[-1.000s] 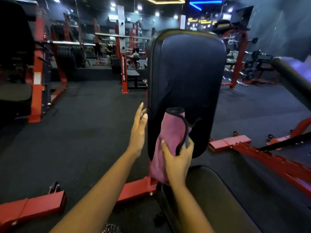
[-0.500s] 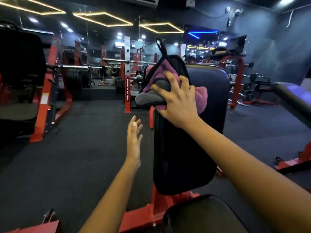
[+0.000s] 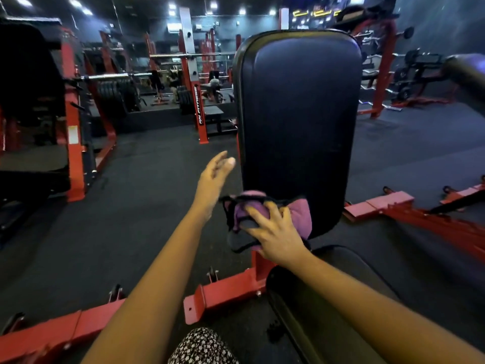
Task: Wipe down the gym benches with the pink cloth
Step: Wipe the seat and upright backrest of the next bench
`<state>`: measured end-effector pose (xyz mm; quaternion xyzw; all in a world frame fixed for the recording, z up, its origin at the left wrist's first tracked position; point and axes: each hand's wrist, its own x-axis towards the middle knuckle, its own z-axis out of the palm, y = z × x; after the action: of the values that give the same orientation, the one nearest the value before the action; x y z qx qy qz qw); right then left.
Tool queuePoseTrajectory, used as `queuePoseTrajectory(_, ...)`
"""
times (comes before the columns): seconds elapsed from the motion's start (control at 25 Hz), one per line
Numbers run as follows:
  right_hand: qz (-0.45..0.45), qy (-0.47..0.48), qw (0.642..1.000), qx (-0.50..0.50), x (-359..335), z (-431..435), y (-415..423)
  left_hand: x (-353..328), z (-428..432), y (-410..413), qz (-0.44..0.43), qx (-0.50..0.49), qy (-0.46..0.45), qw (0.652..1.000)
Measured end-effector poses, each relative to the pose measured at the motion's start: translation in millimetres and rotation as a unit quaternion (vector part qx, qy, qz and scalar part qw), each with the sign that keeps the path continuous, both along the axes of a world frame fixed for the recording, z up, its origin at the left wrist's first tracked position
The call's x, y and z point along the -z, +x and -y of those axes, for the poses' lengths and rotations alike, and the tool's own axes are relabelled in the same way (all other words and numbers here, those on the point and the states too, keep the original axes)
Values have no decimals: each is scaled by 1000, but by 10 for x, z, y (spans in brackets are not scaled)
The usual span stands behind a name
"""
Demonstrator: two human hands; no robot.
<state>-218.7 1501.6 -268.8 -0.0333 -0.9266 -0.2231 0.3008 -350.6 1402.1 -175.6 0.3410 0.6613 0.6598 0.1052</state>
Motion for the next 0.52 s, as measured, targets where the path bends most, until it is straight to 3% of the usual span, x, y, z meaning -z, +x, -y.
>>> queuePoseTrajectory(0.16,82,-56,995,21,553,111,159,165,-219,122,-12,78,-104,991)
queuePoseTrajectory(0.52,110,-68,992,6,637,-24,467,306,-261,146,10,47,-90,995)
